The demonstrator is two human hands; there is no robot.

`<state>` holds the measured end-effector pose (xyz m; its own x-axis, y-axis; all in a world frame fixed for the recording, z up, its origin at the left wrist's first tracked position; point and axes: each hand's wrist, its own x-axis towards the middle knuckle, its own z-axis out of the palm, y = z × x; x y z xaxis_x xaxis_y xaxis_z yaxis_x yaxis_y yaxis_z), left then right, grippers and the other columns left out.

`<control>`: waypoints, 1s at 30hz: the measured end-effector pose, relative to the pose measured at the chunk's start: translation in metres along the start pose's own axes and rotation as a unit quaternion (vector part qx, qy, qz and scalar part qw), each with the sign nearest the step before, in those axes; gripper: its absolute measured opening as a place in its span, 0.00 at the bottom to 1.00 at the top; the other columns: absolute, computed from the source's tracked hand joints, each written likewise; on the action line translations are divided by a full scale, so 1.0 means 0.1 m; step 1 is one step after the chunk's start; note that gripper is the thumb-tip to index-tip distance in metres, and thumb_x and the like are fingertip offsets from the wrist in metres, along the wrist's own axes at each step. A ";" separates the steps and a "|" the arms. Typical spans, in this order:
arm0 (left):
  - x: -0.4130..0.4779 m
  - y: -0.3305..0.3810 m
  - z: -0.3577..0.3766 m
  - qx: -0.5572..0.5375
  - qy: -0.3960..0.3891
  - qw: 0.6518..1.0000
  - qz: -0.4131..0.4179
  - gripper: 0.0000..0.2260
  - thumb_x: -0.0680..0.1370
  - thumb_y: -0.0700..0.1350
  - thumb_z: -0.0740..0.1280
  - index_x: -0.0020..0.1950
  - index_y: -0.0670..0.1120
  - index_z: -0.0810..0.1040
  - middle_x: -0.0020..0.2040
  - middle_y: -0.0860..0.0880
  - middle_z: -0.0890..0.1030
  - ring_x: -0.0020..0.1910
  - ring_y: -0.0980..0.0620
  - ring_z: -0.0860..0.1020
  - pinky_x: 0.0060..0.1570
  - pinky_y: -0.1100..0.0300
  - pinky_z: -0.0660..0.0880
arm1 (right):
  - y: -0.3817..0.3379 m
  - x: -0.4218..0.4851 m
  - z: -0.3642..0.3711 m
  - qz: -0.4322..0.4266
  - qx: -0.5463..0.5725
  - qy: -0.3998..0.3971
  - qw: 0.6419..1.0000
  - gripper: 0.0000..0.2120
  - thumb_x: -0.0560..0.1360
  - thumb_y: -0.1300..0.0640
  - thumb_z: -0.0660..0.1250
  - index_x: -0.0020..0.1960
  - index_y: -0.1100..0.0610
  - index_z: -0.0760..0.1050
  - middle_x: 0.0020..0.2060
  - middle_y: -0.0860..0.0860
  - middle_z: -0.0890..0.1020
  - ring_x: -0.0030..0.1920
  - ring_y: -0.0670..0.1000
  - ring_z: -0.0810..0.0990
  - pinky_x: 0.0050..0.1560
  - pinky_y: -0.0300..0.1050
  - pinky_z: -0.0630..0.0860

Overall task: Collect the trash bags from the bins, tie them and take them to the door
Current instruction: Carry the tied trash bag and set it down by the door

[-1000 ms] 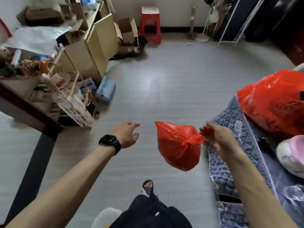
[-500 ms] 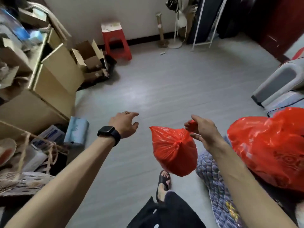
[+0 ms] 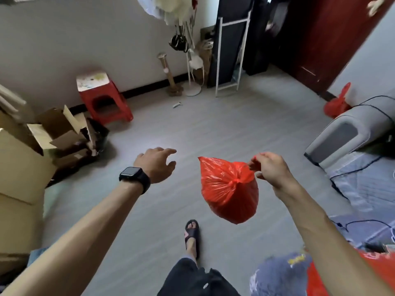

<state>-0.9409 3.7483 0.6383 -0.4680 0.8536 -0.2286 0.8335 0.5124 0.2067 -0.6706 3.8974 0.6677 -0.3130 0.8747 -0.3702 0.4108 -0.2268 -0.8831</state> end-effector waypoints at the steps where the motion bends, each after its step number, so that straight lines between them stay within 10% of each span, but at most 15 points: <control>1: 0.37 0.04 -0.10 0.010 0.003 1.000 0.015 0.20 0.79 0.56 0.60 0.72 0.60 0.68 0.68 0.51 0.74 0.68 0.47 0.71 0.65 0.48 0.69 | -0.14 0.28 0.00 -0.004 0.002 0.009 1.000 0.13 0.79 0.63 0.58 0.38 0.56 0.74 0.36 0.53 0.80 0.40 0.53 0.79 0.36 0.44 0.69; 14: 4.17 1.45 -1.30 0.107 0.017 0.973 0.203 0.22 0.79 0.57 0.59 0.74 0.58 0.65 0.68 0.50 0.75 0.67 0.45 0.71 0.64 0.48 0.70 | -1.49 3.11 -0.78 -0.006 0.115 0.147 0.982 0.15 0.82 0.63 0.55 0.39 0.56 0.72 0.35 0.53 0.79 0.25 0.37 0.78 0.23 0.29 0.68; 30: 7.87 3.92 -1.69 0.106 0.011 0.956 0.273 0.22 0.78 0.56 0.58 0.72 0.58 0.67 0.66 0.49 0.75 0.65 0.44 0.72 0.63 0.48 0.71 | -2.34 6.59 -2.67 0.005 0.120 0.205 0.971 0.14 0.82 0.61 0.57 0.41 0.56 0.75 0.38 0.53 0.82 0.38 0.49 0.80 0.34 0.39 0.70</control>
<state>-1.0319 4.6371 0.7001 0.0505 0.9915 -0.1202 0.9950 -0.0396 0.0912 -0.7440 4.6412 0.7079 0.0778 0.9578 -0.2768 0.1856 -0.2867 -0.9399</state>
